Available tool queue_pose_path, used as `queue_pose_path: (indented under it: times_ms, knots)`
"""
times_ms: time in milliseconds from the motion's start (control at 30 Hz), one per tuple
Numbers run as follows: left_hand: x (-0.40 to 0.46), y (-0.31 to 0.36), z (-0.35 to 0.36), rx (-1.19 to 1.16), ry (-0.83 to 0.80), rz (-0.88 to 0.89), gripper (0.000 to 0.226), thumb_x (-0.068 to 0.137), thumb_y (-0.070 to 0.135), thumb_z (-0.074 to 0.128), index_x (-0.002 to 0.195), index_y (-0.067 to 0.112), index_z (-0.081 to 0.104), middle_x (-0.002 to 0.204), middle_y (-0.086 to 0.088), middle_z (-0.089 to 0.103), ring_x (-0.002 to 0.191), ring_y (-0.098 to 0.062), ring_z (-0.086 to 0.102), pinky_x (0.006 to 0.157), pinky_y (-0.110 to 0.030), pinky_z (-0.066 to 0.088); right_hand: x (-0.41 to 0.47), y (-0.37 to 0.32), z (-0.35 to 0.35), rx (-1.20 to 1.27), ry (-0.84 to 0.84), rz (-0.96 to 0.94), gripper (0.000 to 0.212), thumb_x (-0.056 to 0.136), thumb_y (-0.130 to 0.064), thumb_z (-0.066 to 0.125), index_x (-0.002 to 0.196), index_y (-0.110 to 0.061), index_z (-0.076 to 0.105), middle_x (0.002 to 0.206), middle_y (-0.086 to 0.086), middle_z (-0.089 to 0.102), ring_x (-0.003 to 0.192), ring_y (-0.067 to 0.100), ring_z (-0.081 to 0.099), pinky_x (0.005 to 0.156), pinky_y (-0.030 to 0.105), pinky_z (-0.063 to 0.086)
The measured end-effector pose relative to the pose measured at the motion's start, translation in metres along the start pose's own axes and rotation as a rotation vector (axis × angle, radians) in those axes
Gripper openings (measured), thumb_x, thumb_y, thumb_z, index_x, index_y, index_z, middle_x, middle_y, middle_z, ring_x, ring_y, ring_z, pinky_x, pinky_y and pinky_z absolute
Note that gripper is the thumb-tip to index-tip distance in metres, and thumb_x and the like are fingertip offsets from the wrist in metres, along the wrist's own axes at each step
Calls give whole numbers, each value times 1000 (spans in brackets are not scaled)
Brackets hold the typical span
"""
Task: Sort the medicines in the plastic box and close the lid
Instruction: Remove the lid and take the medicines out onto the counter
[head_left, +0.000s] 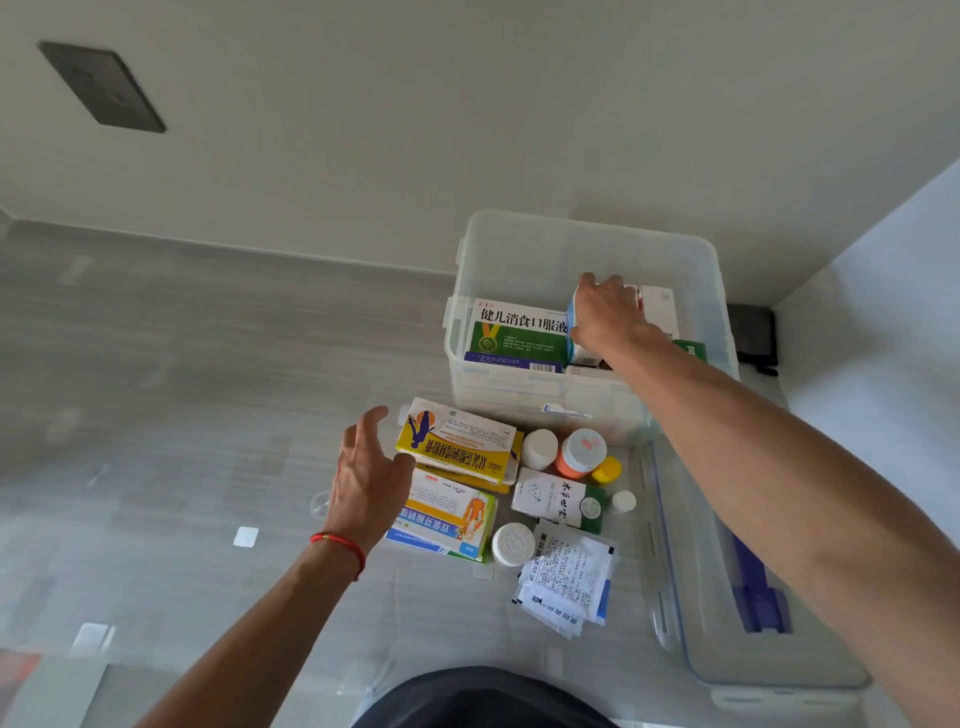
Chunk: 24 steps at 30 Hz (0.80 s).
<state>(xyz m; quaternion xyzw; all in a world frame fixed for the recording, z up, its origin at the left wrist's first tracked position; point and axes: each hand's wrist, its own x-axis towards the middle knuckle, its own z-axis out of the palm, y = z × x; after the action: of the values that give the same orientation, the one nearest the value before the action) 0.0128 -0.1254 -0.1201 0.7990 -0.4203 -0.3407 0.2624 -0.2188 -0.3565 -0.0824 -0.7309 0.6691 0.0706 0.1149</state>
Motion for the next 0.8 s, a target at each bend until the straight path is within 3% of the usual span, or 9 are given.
queue_pose_path:
  times_ms: [67,133,233,300,367,433,600,700,800]
  knots:
    - [-3,1,-1,-4,-3,3,64,87,6,56,145,22,38,147,-13,43,125,-31,51,92,-42,49,2,0,2,42,-2,22,67,86,-8,78,140,-3,39,127,27,54,121,43,52,86,42,43]
    - [-5,4,-1,-13,-6,21,62,87,5,56,145,21,38,146,-14,44,111,-28,60,87,-43,54,0,4,-1,120,19,23,70,84,-9,81,139,-5,38,126,25,58,121,41,54,98,48,46]
    - [-8,8,-4,-29,12,81,59,89,3,56,143,18,40,144,-13,47,83,-16,64,76,-37,55,-8,13,-17,232,114,-12,67,80,-2,80,135,-7,42,122,24,65,114,39,60,84,47,59]
    - [-9,10,-7,-29,34,119,56,89,2,57,142,16,43,142,-13,50,79,-12,63,71,-32,52,-17,21,-31,251,202,-56,63,78,-1,79,131,-9,46,119,21,69,106,36,65,69,38,59]
    - [-12,14,-9,-37,49,151,53,89,2,57,139,16,45,140,-12,52,84,-17,64,67,-27,51,-31,31,-47,326,278,-83,64,74,-5,81,129,-15,50,119,16,70,99,29,68,55,24,50]
    - [-15,19,-12,-60,68,189,50,89,2,58,135,17,48,136,-10,56,88,-19,65,64,-25,49,-48,40,-66,467,324,-103,66,72,-9,82,129,-24,52,122,10,71,94,18,67,54,15,46]
    - [-25,48,-23,-161,91,299,41,89,5,60,127,22,56,124,1,63,92,-18,69,64,-24,54,-111,44,-102,651,349,-290,64,68,-17,83,124,-35,56,118,-6,73,103,4,68,85,23,58]
    - [-33,63,-35,-296,44,444,38,88,17,66,125,21,57,118,5,65,93,-13,70,73,-29,61,-149,31,-102,669,212,-465,64,69,-20,84,123,-38,56,117,-12,73,108,-1,67,91,20,55]
    - [-39,60,-49,-395,-98,545,55,87,35,73,136,25,50,127,6,60,113,-11,62,84,-23,58,-177,6,-79,624,52,-594,65,72,-23,87,126,-38,54,126,-13,70,112,-6,65,93,18,56]
